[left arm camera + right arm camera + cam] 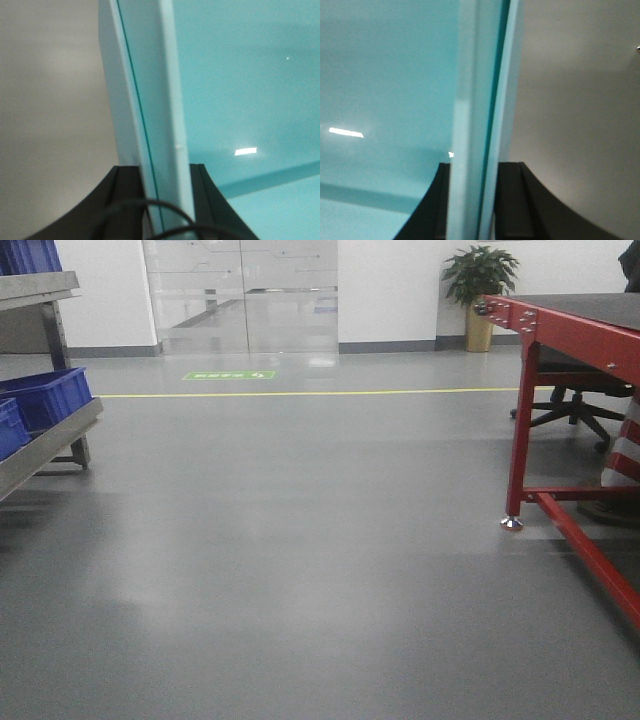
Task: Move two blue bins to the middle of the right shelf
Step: 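Drive the base along the aisle holding the teal bin with both grippers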
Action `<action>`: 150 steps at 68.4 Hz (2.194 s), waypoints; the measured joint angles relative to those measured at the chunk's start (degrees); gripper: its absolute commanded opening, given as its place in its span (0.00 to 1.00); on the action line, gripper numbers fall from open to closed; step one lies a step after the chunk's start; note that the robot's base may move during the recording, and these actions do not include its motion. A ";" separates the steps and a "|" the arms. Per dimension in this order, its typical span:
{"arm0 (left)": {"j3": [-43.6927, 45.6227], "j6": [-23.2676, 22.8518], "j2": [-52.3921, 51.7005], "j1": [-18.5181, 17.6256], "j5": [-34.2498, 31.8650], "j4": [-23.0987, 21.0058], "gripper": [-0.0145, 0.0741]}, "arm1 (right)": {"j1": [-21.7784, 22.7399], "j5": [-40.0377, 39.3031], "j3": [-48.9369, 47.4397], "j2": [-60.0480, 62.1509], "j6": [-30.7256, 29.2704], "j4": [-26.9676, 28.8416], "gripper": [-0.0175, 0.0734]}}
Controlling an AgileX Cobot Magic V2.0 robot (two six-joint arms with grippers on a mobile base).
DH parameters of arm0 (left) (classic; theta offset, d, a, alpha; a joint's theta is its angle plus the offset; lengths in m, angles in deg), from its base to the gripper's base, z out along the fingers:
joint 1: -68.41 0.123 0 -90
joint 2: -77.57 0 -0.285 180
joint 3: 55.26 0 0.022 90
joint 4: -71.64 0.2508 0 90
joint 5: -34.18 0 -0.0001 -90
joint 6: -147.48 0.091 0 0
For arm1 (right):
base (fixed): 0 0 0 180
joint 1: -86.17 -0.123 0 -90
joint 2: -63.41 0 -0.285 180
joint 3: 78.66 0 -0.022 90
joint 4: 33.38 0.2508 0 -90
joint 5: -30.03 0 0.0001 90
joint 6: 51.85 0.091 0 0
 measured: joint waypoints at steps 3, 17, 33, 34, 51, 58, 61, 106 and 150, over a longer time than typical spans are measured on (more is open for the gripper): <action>0.00 0.00 0.00 0.00 0.00 0.00 0.04 | 0.00 0.00 0.00 0.00 0.00 0.00 0.02; 0.00 0.00 0.00 0.00 0.00 0.00 0.04 | 0.00 0.00 0.00 0.00 0.00 0.00 0.02; 0.00 0.00 0.00 0.00 0.00 0.00 0.04 | 0.00 0.00 0.00 0.00 0.00 0.00 0.02; 0.00 0.00 0.00 0.00 0.00 0.00 0.04 | 0.00 0.00 0.00 0.00 0.00 0.00 0.02; 0.00 0.00 0.00 0.00 0.00 0.00 0.04 | 0.00 0.00 0.00 0.00 0.00 0.00 0.02; 0.00 0.00 0.00 0.00 0.00 0.00 0.04 | 0.00 0.00 0.00 0.00 0.00 0.00 0.02; 0.00 0.00 0.00 0.00 0.00 0.00 0.04 | 0.00 0.00 0.00 0.00 0.00 0.00 0.02; 0.00 0.00 0.00 0.00 0.00 0.00 0.04 | 0.00 -0.10 0.00 0.00 0.00 0.00 0.02; 0.00 0.00 0.26 0.00 -0.10 -0.10 0.04 | 0.00 -0.10 0.00 0.00 0.00 -0.20 0.02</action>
